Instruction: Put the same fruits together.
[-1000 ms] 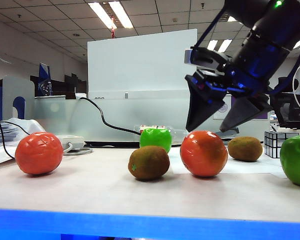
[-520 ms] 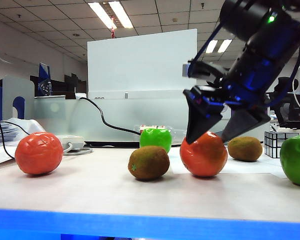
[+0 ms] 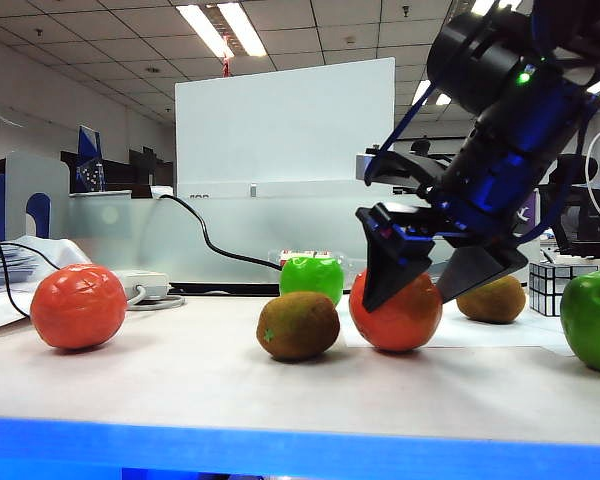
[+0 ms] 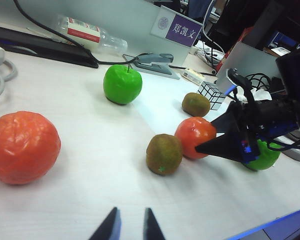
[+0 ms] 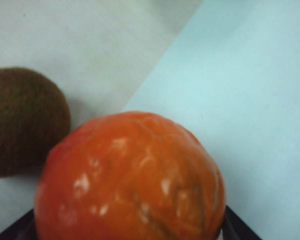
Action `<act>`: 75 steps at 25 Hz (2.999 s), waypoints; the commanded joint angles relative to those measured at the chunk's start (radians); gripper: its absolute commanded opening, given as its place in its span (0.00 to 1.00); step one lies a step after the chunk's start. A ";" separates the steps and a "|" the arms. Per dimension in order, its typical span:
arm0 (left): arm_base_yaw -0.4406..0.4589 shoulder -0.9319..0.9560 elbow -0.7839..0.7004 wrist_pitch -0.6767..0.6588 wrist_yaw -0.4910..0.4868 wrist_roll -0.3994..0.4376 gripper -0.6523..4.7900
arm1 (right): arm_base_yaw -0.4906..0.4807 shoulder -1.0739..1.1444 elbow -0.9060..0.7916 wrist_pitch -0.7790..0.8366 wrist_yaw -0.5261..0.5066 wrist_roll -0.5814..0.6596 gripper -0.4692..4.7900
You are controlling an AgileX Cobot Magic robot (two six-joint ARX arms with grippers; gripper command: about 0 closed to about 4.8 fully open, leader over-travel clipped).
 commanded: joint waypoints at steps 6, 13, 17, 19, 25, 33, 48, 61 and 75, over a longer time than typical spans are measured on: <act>0.001 -0.001 0.004 0.008 0.000 -0.010 0.26 | 0.002 0.028 0.006 0.047 -0.001 0.000 1.00; 0.001 -0.001 0.004 0.010 0.000 -0.021 0.26 | 0.002 0.034 0.006 0.059 -0.004 -0.001 0.30; 0.001 -0.001 0.004 0.015 0.001 -0.028 0.26 | 0.002 0.034 0.006 0.080 -0.004 -0.003 0.08; 0.001 -0.001 0.004 0.020 0.001 -0.028 0.26 | 0.002 0.034 0.007 0.093 -0.004 -0.003 0.08; 0.001 -0.001 0.004 0.037 0.001 -0.044 0.26 | 0.002 0.032 0.034 0.150 -0.004 -0.003 0.08; 0.001 -0.001 0.004 0.039 0.000 -0.043 0.26 | 0.027 0.057 0.249 0.138 -0.133 -0.004 0.08; 0.001 -0.001 0.004 0.045 0.004 -0.043 0.26 | 0.203 0.311 0.420 0.120 -0.141 -0.010 0.08; 0.001 -0.001 0.004 0.045 0.001 -0.043 0.26 | 0.228 0.388 0.509 0.114 -0.155 -0.011 0.08; 0.002 -0.001 0.004 0.045 -0.008 -0.042 0.26 | 0.251 0.431 0.508 0.115 -0.163 -0.014 0.08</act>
